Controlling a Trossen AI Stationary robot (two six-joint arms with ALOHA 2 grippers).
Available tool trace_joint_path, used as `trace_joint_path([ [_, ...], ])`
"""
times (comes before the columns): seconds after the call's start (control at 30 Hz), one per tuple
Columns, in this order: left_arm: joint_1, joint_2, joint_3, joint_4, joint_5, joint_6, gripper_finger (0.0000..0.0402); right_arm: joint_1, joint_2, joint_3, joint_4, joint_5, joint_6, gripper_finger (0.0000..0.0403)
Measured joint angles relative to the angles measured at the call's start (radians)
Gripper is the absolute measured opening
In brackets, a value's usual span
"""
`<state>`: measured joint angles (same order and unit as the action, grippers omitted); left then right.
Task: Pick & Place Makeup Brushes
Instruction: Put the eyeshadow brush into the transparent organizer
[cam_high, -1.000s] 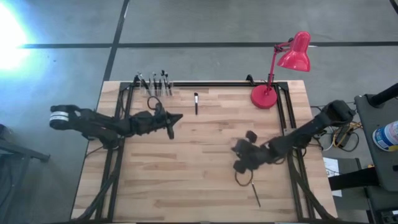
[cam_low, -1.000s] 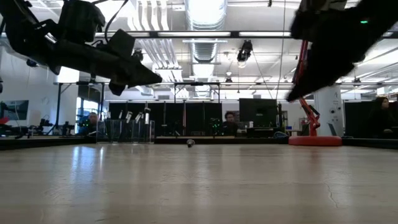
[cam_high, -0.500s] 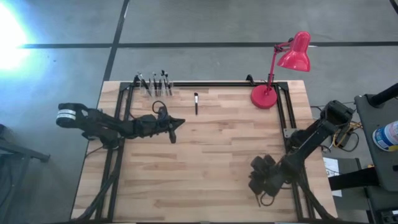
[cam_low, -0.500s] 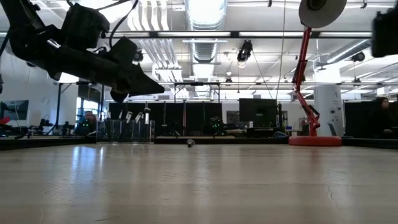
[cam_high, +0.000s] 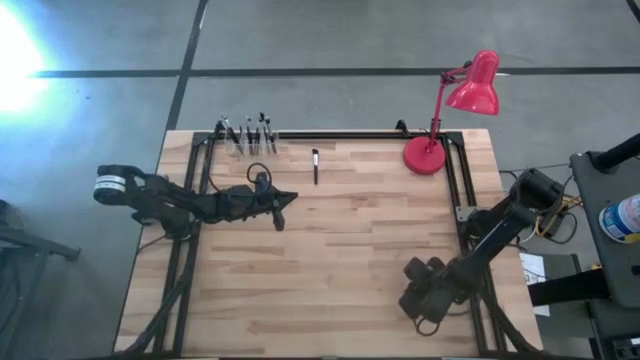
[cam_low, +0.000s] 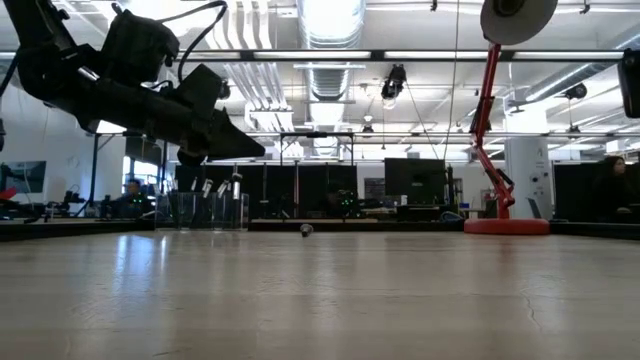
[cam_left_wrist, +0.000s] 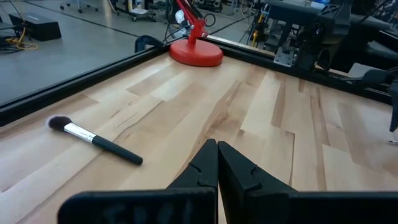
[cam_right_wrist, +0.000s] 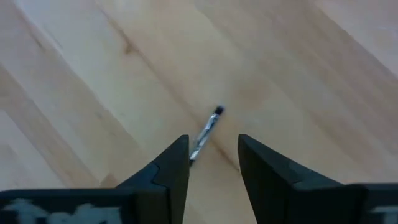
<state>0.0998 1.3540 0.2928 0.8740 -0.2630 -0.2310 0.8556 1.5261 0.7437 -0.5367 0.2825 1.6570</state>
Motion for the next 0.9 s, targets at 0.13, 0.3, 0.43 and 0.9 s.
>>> trace_joint_path([
  [0.13,0.000,0.000,0.000,0.001,0.000,-0.001,0.0002,-0.005,0.057,0.079,-0.085,-0.009,-0.005,0.0132],
  [0.3,0.000,0.000,-0.001,0.000,0.000,-0.005,0.0002,-0.024,0.143,0.178,-0.230,-0.038,-0.001,0.0126],
  [0.43,0.000,0.000,-0.001,0.001,0.000,-0.006,0.0002,-0.050,0.203,0.228,-0.235,-0.072,-0.017,0.0119],
  [0.9,0.000,0.000,-0.003,0.000,0.000,-0.031,0.0002,-0.086,0.280,0.286,-0.241,-0.122,-0.137,0.0075],
])
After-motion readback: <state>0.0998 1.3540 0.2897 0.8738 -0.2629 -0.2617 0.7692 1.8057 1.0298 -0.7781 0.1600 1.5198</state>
